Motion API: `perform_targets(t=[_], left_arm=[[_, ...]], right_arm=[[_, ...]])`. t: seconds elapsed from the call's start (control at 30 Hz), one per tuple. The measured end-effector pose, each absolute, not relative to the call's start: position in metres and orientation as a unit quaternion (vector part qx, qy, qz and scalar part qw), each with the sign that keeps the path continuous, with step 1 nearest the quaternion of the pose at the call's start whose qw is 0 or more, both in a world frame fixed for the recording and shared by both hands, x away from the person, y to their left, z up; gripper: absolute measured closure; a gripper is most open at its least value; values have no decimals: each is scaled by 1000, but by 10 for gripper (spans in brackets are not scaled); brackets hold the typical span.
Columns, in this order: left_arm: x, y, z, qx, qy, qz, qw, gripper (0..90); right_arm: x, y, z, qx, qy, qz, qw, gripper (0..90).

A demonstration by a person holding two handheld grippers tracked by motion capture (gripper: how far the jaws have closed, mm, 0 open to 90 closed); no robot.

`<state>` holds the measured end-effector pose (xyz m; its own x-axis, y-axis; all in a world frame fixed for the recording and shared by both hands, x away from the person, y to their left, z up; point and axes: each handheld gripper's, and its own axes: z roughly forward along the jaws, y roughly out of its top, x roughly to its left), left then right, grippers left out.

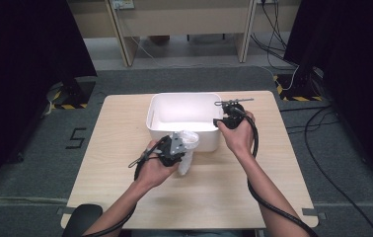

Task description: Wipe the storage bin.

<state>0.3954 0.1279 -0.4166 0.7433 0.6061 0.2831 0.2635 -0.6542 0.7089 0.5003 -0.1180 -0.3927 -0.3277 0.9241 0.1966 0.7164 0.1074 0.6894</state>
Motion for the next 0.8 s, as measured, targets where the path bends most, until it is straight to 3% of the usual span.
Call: perform_targets(t=[0.33, 0.8], left_arm=[[388, 186, -417, 856, 299, 270, 325, 778], [393, 249, -408, 825, 361, 303, 311, 778]], right_arm=[[502, -118, -390, 569, 730, 350, 146, 695], [503, -117, -393, 571, 730, 345, 150, 711]])
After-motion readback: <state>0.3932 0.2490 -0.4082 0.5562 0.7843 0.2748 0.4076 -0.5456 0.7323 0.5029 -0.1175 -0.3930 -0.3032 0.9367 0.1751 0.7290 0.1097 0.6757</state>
